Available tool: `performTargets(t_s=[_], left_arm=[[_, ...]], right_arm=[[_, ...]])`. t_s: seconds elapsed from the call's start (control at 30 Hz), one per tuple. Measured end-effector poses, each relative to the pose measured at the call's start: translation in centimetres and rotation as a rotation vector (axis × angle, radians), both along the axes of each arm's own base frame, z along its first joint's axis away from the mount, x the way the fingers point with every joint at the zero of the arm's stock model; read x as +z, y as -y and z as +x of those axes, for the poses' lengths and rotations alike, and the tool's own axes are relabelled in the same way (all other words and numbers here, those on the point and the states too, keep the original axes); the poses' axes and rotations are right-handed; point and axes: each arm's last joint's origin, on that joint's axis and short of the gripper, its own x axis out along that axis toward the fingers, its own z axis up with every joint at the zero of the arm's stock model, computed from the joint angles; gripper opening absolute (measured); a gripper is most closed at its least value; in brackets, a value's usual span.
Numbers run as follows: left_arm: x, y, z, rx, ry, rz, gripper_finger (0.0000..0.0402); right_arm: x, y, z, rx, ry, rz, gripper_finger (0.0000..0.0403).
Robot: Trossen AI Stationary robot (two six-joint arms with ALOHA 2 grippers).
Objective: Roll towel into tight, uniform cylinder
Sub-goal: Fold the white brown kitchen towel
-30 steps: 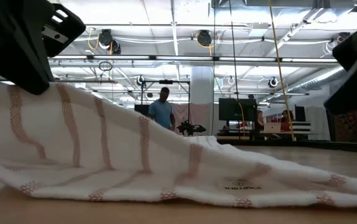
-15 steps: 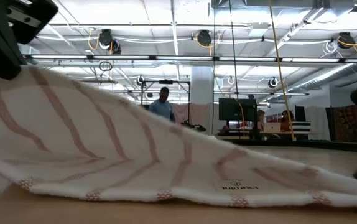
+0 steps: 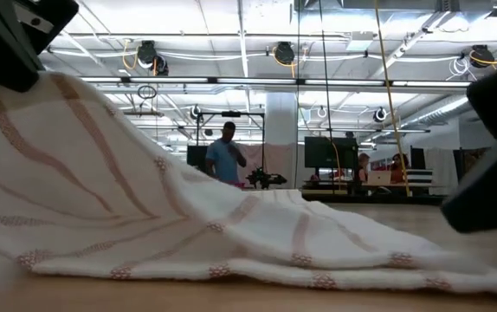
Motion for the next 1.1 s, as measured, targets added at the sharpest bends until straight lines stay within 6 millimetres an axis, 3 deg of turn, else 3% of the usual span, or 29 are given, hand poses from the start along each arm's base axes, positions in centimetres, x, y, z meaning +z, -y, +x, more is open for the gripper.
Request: performTargets(t_s=[0.2, 0.57, 0.93, 1.1], left_arm=[[0.0, -0.1, 0.0, 0.002, -0.001, 0.001, 0.0002], [0.0, 0.0, 0.1, 0.002, -0.001, 0.002, 0.0002], [0.0, 0.0, 0.0, 0.001, -0.001, 0.003, 0.0002], [0.0, -0.1, 0.0, 0.001, -0.002, 0.003, 0.0002]], right_arm=[[1.2, -0.1, 1.2, -0.024, -0.015, -0.017, 0.0172], [0.7, 1.6, 2.5, -0.115, -0.119, 0.161, 0.0123], [0.5, 1.8, 2.2, -0.123, -0.154, 0.161, 0.001], [0.8, 1.7, 2.2, -0.106, -0.182, 0.209, 0.0032]])
